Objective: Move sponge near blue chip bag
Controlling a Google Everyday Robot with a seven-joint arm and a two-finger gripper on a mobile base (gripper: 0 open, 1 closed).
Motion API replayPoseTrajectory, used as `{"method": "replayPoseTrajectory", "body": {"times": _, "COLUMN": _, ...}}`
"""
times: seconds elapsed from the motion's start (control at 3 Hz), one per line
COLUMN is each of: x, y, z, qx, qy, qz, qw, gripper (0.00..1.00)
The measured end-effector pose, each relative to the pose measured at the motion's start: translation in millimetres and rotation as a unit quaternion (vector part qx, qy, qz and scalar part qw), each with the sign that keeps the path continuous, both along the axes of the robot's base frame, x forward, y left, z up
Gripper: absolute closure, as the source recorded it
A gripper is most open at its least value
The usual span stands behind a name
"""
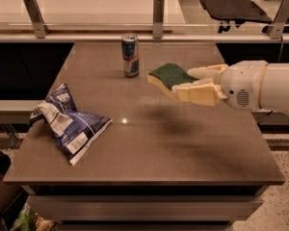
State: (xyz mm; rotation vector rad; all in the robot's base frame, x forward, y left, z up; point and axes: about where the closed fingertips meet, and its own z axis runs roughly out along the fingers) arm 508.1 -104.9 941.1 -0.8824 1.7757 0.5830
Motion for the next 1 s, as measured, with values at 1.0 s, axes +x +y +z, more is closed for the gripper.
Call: {"method": "replayPoseTrajectory", "body": {"times": 1.0, "x": -48, "y": 35, "z": -32, "qx": 0.009, "qy": 0.035, "qz": 0.089, "qw": 0.9954, "gripper": 1.00}}
